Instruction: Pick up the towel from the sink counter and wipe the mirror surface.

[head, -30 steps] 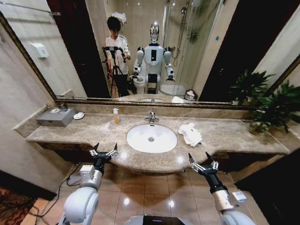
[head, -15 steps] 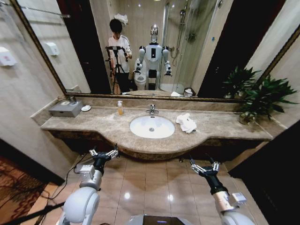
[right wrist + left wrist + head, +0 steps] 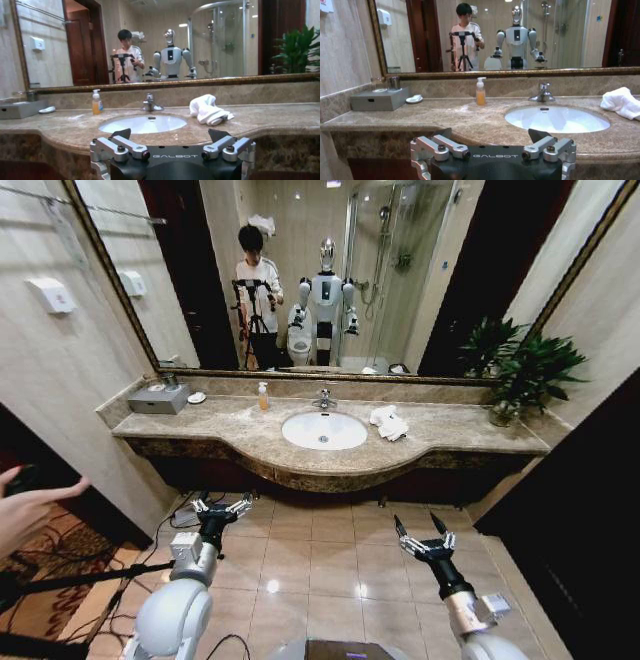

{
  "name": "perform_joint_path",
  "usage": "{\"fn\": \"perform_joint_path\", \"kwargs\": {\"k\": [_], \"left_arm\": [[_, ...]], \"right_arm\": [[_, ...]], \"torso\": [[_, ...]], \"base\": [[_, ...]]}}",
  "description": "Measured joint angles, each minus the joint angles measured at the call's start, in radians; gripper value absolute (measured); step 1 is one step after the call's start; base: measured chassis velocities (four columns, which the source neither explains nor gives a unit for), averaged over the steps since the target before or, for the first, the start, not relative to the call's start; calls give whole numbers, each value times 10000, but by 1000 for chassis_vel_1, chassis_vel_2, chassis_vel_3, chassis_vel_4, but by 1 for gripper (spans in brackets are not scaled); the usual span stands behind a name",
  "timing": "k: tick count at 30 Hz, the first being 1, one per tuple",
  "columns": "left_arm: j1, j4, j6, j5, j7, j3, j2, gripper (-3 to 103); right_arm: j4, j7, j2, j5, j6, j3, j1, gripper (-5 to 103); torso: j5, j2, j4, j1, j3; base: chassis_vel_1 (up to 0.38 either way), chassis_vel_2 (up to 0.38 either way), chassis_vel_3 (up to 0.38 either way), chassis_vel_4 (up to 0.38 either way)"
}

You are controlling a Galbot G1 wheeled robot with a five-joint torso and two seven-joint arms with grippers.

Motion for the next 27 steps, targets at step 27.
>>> {"fn": "perform_joint_path", "kwargs": {"k": [27], "left_arm": [[0, 0, 0, 0, 0, 0, 0, 100]], "right_arm": [[918, 1084, 340, 872, -2014, 1676, 765, 100]], "torso": [[-2, -4, -2, 4, 2]], "base": [[-13, 8, 16, -14]]}}
